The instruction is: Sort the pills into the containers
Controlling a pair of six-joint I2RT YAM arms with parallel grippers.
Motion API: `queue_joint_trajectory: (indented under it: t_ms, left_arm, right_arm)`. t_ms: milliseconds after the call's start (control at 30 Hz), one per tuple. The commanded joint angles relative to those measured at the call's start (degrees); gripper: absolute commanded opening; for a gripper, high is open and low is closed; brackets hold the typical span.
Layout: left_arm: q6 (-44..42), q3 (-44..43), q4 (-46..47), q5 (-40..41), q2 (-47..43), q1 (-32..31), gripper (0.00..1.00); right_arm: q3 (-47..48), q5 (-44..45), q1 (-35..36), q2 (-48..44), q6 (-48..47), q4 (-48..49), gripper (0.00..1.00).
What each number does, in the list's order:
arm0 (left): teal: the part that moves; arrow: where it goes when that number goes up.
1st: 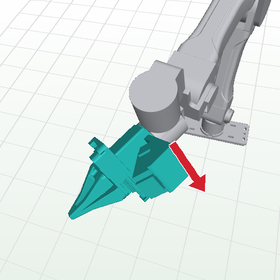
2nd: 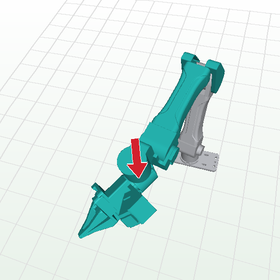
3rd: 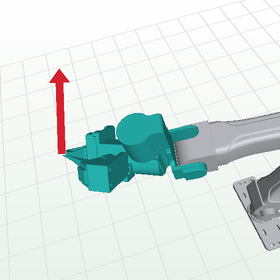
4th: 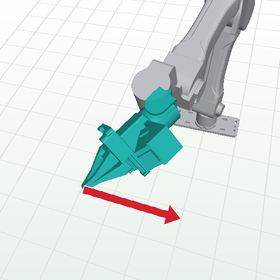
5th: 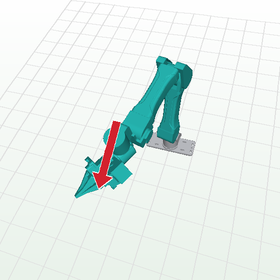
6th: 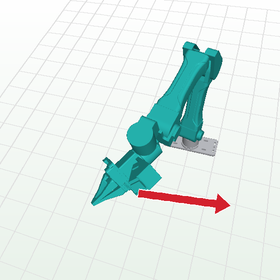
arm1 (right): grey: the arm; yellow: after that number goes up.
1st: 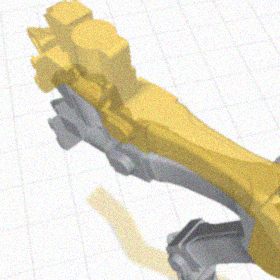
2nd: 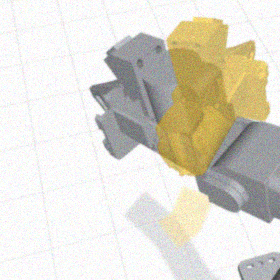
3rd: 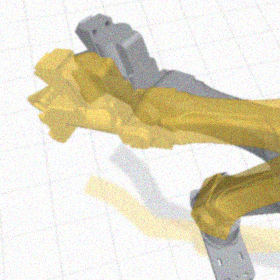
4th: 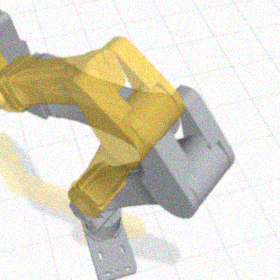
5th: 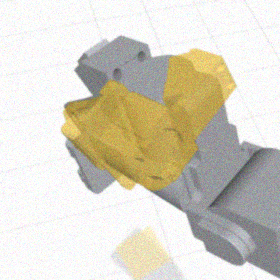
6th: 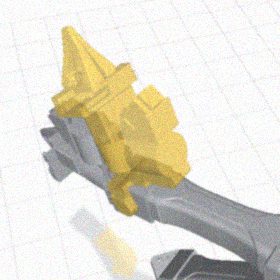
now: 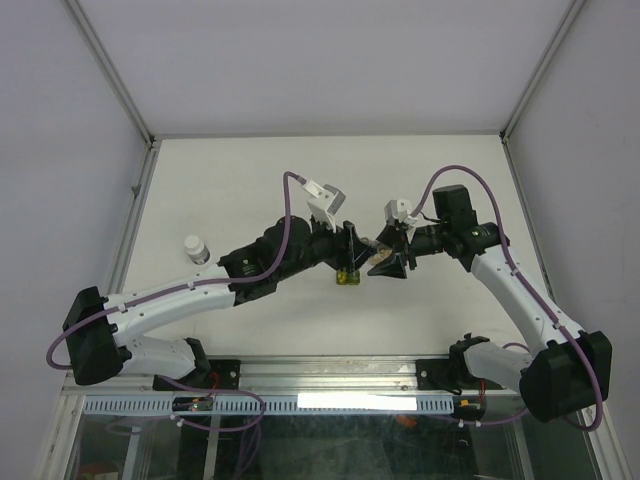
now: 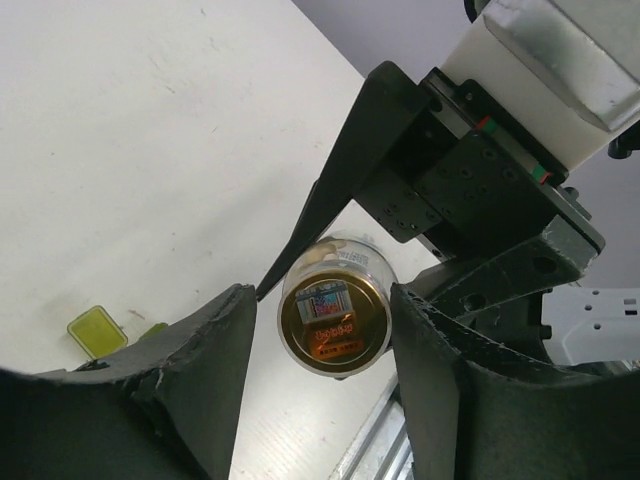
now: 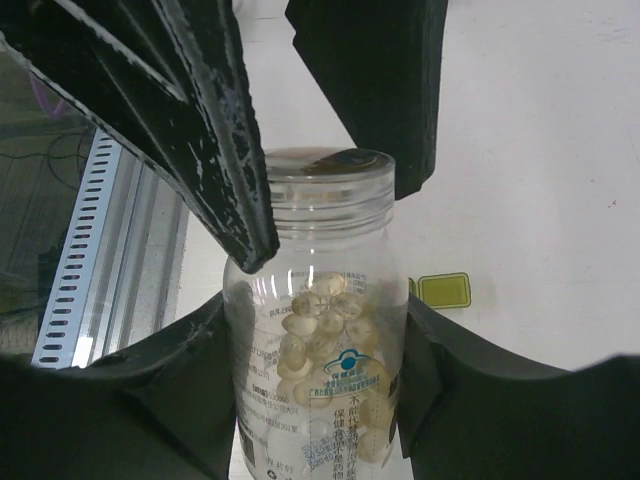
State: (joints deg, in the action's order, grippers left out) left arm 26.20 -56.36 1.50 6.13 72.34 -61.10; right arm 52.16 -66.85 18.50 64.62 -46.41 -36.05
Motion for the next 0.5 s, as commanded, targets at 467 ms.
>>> queue_joint_trajectory:
  t_ms: [467]
  left_arm:
    - [-45.1, -0.2, -0.5, -42.3, 0.3, 4.4, 0.22]
  right_arm:
    - [2.7, -2.0, -0.1, -1.4, 0.0, 1.9, 0.00]
